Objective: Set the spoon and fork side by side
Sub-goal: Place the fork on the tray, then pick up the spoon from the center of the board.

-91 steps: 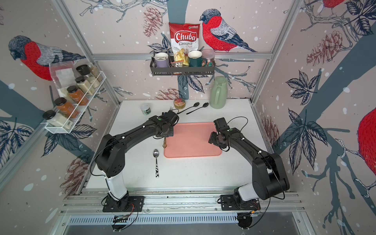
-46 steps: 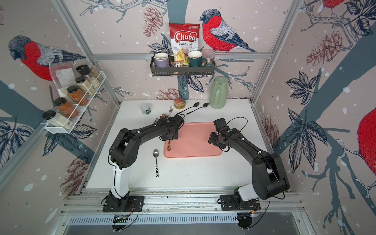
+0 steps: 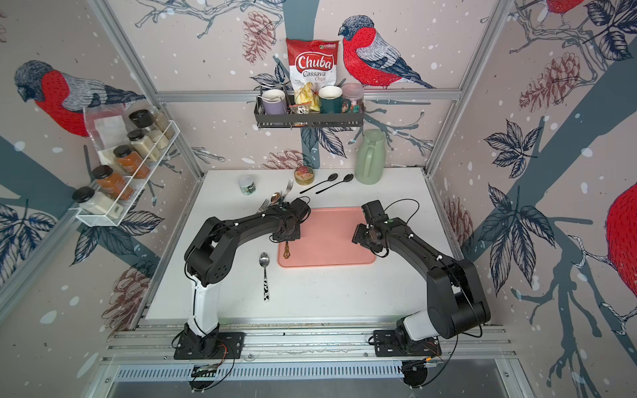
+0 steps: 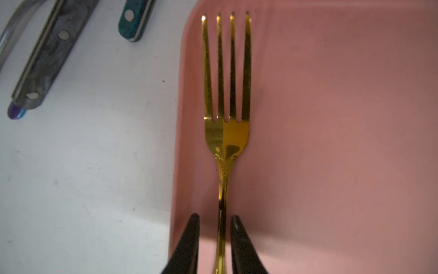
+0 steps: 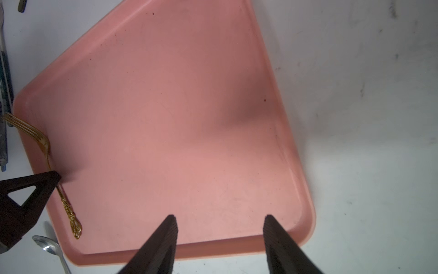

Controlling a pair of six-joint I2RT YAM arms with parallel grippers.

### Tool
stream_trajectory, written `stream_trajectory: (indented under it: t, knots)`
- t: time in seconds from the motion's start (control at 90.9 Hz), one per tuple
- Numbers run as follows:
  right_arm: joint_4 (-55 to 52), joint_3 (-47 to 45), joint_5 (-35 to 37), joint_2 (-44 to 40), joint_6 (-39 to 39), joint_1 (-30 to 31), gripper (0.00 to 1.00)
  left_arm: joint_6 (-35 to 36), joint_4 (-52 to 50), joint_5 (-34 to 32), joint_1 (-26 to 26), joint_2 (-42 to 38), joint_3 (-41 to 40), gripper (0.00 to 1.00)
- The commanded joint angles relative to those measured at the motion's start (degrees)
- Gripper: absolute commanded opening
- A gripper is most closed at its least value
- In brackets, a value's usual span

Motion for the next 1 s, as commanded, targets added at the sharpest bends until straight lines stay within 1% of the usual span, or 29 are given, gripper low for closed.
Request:
stream_trajectory:
  t: [0.0, 0.11, 0.187, 0.286, 0.341, 0.462, 0.561, 0.616, 0.704, 0.792, 0.99]
  knots:
    - [0.0, 0.7, 0.2, -0.6, 1.2, 1.1, 0.6, 1.3, -2.0, -1.0, 0.1, -1.3, 0.7, 0.32]
    - [-1.1, 2.3, 1.9, -0.9, 3.3, 3.9, 0.59, 3.8, -4.2, -2.6, 0.3, -4.3, 1.8, 0.35]
    - [-0.8, 3.2, 3.0, -0.9, 5.1, 7.6, 0.58, 4.7, -5.0, -2.4, 0.6, -8.5, 1.0, 0.36]
    - [-0.6, 5.5, 6.7, 0.3, 8.1, 14.3, 0.58, 4.8, -5.5, -2.4, 1.6, -15.0, -2.0, 0.36]
    - [-0.6, 7.4, 8.5, 1.9, 9.6, 19.2, 0.58, 4.4, -5.9, -2.4, 2.9, -19.7, -4.3, 0.36]
    - [-2.1, 14.0, 11.6, 8.9, 12.3, 28.4, 0.59, 4.2, -6.4, -1.7, 8.1, -29.9, -11.4, 0.36]
    - [-2.3, 20.7, 12.4, 16.3, 13.3, 35.1, 0.59, 4.0, -6.8, -1.7, 14.1, -38.4, -18.1, 0.37]
    - [-2.6, 24.6, 12.6, 20.5, 14.0, 38.2, 0.59, 2.7, -6.8, -1.9, 17.1, -44.0, -22.1, 0.37]
    - [-2.8, 29.5, 11.8, 25.8, 15.8, 41.6, 0.59, 0.4, -4.2, -2.0, 18.1, -51.8, -27.3, 0.39]
    - [-2.8, 32.7, 11.6, 29.7, 17.1, 44.3, 0.6, -0.9, -3.8, -1.8, 18.6, -57.5, -29.0, 0.4]
    - [-7.0, 41.6, 11.5, 38.9, 18.3, 49.1, 0.6, -0.4, -6.1, 0.4, 22.4, -63.0, -28.6, 0.41]
